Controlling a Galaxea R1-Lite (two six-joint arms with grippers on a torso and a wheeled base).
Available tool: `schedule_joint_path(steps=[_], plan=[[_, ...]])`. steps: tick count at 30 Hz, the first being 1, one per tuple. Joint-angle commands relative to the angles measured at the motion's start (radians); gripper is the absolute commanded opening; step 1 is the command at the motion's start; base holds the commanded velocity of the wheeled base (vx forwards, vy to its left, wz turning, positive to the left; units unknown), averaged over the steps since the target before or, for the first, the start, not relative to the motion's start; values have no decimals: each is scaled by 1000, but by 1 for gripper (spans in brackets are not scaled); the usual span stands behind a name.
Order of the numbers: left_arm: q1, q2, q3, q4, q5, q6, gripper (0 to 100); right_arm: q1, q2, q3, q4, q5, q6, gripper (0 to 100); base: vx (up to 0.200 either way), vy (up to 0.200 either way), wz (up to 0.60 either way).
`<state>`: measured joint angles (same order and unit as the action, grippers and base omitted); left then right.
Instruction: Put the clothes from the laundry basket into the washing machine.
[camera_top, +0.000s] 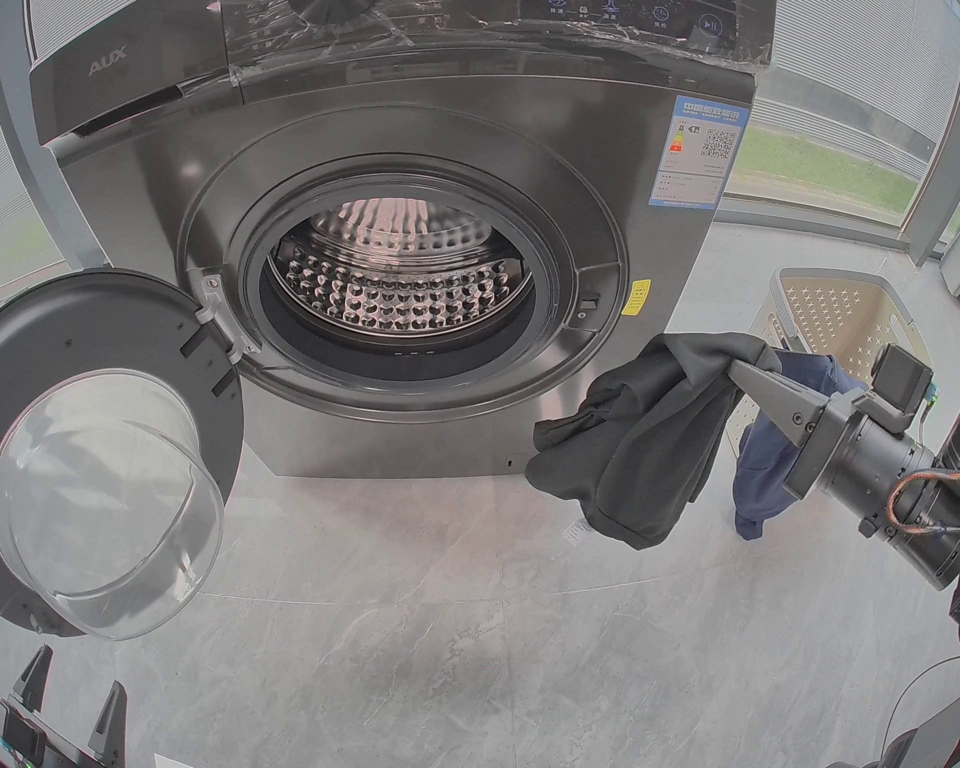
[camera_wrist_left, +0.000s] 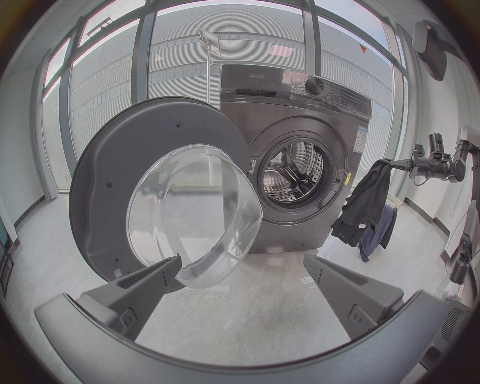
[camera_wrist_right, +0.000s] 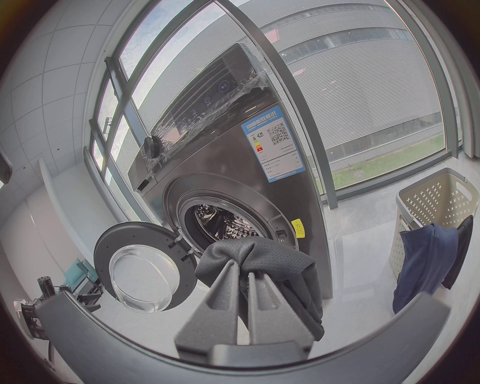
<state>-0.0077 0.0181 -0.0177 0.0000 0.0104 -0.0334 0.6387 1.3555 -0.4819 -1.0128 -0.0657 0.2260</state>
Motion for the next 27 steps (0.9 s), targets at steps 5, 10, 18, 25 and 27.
schedule_joint_path(steps=[5, 10, 18, 25, 27], plan=[[0, -12, 16, 0, 0, 0, 100, 1, 1, 17, 0, 0, -33, 0, 0, 0, 0], [0, -12, 16, 0, 0, 0, 100, 2, -4, 39, -1, 0, -23, 0, 0, 0, 0], [0, -12, 16, 0, 0, 0, 100, -14, -44, 55, 14, 67, -14, 0, 0, 0, 0], [0, -12, 16, 0, 0, 1, 100, -14, -46, 57, 16, 101, 47, 0, 0, 0, 0], [0, -12, 16, 0, 0, 0, 100, -16, -44, 59, 17, 109, 59, 0, 0, 0, 0]])
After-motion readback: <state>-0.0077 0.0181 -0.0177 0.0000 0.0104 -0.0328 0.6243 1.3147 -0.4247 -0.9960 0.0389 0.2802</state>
